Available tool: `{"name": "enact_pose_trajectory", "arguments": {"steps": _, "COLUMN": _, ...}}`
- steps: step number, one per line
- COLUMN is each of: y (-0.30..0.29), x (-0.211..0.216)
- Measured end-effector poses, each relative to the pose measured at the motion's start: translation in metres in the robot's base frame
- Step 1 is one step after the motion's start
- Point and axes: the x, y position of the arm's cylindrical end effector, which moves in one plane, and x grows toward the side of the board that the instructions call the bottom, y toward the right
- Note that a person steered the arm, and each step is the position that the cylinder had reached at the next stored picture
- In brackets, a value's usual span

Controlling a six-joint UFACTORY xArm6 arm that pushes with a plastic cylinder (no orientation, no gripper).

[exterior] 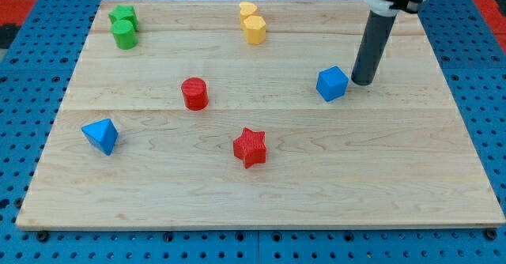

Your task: Push the blue cube to the top right to the blue triangle

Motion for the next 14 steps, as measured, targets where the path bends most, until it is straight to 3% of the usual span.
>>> {"name": "enact_pose_trajectory", "arguments": {"steps": 2, "y": -0.006, "x": 0.003}}
{"name": "enact_pose_trajectory", "arguments": {"steps": 4, "y": -0.098, "x": 0.003}}
{"name": "enact_pose_trajectory", "arguments": {"steps": 10, "y": -0.096, "x": -0.011}}
{"name": "enact_pose_trajectory", "arguments": {"steps": 11, "y": -0.096, "x": -0.034}}
{"name": "enact_pose_trajectory", "arguments": {"steps": 13, "y": -0.096, "x": -0.038}}
{"name": "enact_pose_trajectory", "arguments": {"steps": 14, "y": -0.132, "x": -0.038}}
